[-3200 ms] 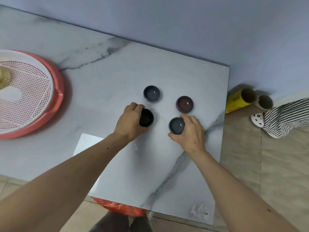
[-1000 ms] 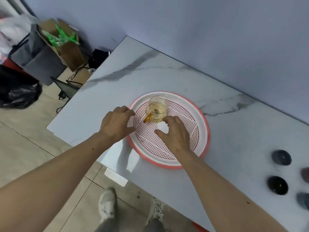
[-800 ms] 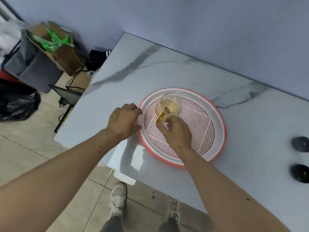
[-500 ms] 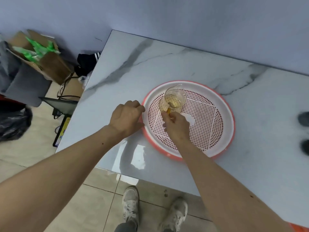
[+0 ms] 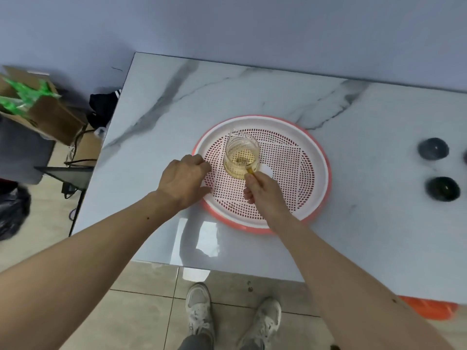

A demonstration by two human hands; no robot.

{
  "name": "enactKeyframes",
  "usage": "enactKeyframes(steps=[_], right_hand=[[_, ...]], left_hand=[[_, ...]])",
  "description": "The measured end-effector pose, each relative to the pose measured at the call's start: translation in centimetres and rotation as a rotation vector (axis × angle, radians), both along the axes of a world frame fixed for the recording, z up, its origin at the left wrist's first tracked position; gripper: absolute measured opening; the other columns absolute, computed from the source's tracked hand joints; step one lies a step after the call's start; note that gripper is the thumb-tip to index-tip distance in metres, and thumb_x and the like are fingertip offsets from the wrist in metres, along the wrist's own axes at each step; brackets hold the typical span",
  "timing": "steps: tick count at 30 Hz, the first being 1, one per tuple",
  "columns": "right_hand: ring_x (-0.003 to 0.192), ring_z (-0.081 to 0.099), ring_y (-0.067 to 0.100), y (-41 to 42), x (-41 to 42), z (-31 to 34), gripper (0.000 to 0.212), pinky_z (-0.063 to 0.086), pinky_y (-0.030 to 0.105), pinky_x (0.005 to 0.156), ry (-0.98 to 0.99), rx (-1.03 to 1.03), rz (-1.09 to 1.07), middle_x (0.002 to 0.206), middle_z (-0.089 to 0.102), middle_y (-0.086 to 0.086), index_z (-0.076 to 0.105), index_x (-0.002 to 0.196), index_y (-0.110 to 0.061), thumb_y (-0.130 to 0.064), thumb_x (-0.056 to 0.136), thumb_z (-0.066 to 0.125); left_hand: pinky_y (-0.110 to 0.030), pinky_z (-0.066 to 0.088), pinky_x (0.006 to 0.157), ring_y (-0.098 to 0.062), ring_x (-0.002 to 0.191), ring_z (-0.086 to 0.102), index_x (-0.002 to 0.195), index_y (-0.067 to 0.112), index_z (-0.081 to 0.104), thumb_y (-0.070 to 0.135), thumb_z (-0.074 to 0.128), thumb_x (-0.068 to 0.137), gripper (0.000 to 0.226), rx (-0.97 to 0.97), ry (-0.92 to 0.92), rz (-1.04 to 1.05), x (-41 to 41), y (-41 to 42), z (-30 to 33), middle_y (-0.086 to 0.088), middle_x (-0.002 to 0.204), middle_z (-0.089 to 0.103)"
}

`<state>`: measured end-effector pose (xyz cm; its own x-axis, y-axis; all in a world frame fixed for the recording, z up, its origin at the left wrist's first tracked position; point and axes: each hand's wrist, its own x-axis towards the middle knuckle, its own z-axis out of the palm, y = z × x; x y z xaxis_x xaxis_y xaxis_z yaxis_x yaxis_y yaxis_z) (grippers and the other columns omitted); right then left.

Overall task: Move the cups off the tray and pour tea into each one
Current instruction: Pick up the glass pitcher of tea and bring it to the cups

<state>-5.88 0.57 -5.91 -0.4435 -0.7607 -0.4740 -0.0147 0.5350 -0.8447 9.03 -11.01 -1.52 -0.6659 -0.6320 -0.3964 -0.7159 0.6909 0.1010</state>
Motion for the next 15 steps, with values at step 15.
enactKeyframes(steps=[15], right_hand=[[0.061,0.056,0.011,12.9,-15.0,8.3,0.024,0.046,0.021,0.061,0.157,-0.086,-0.052,0.068,0.058,0.000,0.060,0.078,-0.018,-0.030,0.096,0.050]], left_hand=[[-0.041,0.050,0.086,-0.029,0.114,0.056,0.122,0.019,0.058,0.041,0.067,0.081,0.048,-0.060,0.048,-0.191,-15.7,9.1,6.7,-0.003,0.122,0.060]])
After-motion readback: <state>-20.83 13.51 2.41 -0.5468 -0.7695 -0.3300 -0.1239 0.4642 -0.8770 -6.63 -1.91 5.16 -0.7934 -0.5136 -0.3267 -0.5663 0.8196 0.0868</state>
